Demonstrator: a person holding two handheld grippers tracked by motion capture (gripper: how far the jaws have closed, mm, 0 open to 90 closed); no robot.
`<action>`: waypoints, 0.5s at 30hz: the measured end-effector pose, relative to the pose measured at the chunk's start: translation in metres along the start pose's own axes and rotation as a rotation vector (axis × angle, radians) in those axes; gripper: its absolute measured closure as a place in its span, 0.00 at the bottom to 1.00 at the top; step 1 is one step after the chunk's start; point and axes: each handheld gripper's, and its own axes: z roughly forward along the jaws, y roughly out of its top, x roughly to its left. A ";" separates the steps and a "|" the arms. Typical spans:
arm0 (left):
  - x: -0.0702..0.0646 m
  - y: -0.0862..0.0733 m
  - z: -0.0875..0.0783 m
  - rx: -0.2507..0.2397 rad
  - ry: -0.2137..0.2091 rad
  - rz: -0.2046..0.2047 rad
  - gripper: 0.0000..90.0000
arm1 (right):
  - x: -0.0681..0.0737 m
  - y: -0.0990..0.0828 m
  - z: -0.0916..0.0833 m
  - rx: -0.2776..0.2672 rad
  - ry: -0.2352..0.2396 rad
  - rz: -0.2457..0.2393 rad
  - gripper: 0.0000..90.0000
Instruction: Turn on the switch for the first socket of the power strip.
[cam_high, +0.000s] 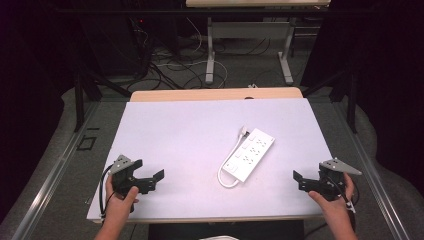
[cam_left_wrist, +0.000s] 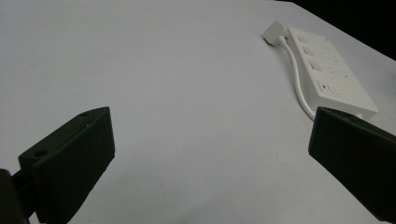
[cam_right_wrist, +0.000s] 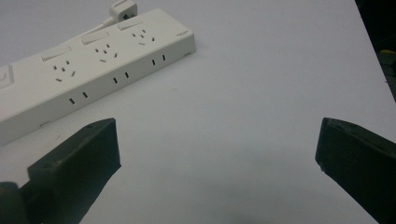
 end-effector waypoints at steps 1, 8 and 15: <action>-0.001 0.000 0.002 0.010 0.004 0.007 0.00 | 0.002 0.000 0.001 -0.011 -0.008 -0.003 0.00; -0.010 -0.002 0.006 0.032 0.022 0.075 0.00 | 0.009 0.005 0.002 -0.008 -0.020 -0.052 0.00; -0.014 -0.003 0.001 0.015 0.030 0.083 0.00 | 0.018 0.005 0.004 0.011 0.005 -0.100 0.00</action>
